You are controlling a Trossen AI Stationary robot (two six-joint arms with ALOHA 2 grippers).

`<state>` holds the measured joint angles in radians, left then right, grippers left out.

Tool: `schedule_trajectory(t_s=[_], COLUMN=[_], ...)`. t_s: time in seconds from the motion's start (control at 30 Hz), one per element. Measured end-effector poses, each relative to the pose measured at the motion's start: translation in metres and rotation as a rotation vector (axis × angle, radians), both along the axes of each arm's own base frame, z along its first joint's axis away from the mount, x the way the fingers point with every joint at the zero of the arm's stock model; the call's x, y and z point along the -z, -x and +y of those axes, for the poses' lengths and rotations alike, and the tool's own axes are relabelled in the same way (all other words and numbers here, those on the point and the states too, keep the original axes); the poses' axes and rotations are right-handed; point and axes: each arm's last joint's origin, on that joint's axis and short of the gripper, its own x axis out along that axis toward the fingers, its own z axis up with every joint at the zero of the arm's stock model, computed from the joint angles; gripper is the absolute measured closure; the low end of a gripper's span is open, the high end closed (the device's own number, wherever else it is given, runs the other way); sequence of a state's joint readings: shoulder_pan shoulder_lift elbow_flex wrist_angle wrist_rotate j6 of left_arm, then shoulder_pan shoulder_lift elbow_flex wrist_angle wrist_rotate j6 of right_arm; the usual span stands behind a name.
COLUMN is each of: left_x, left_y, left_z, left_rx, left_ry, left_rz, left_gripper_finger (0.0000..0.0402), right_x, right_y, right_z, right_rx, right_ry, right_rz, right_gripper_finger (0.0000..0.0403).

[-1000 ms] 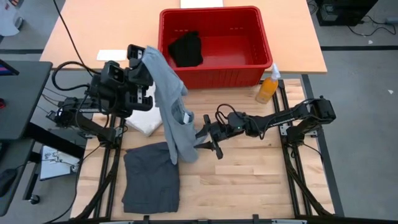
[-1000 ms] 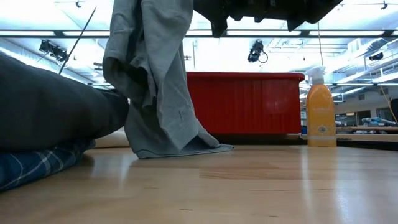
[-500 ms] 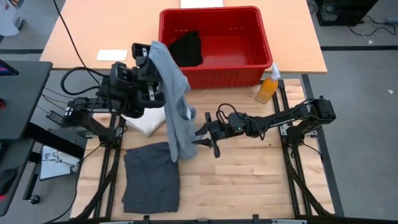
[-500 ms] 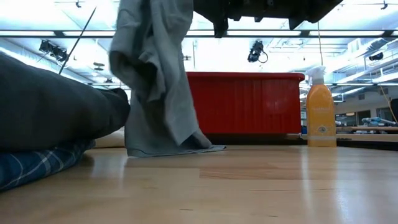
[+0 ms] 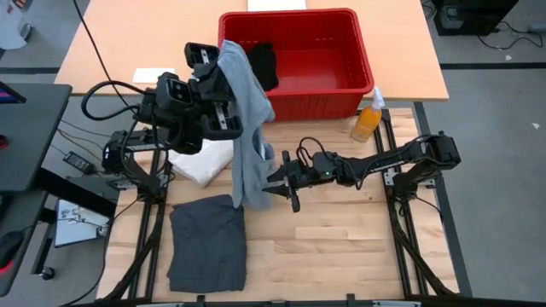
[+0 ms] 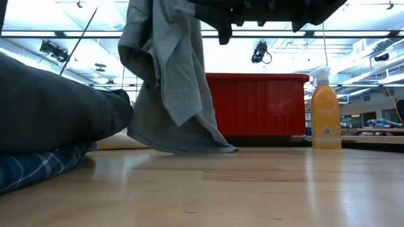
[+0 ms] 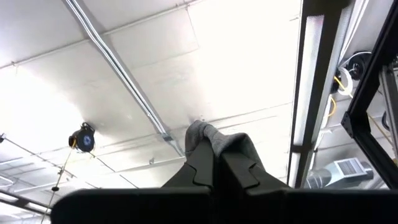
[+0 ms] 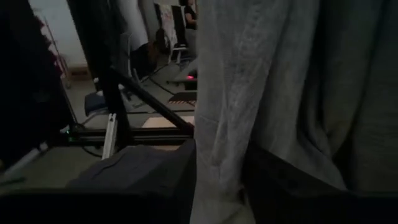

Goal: Fold Laundry from Bin
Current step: Fold the light gray t-shirt

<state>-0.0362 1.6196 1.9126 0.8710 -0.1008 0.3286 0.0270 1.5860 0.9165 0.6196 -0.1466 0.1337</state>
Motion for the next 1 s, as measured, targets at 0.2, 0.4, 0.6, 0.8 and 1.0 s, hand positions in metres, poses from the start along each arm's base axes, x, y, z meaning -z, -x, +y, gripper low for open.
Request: schedule_trajectory(t_s=[0.2,0.4,0.6,0.8,1.0], left_x=[-0.001,-0.002,-0.002,-0.002,-0.002], left_y=[0.001,0.002,0.003,0.002,0.002], left_z=[0.0,0.0,0.0,0.0,0.0], left_rx=[0.004,0.004,0.004,0.003,-0.026], left_ry=[0.001,0.001,0.001,0.001,-0.011], left_rz=[-0.004,-0.015,-0.017,-0.016,-0.014], left_gripper_finger=[0.0393,0.0393,0.0393,0.0393,0.0393], right_x=[0.0,0.0,-0.009,-0.009,-0.003], right_y=[0.001,0.0,0.0,0.0,0.0], right_z=[-0.012,-0.02,-0.016,-0.007,-0.003], right_rx=[-0.145,0.061,0.136,0.218,0.107], right_ry=[-0.122,-0.081,-0.027,0.109,0.103], right_rz=[0.027,0.009,-0.085,-0.095,-0.04], right_gripper_finger=[0.0214,0.0141,0.0118,0.0176,0.033])
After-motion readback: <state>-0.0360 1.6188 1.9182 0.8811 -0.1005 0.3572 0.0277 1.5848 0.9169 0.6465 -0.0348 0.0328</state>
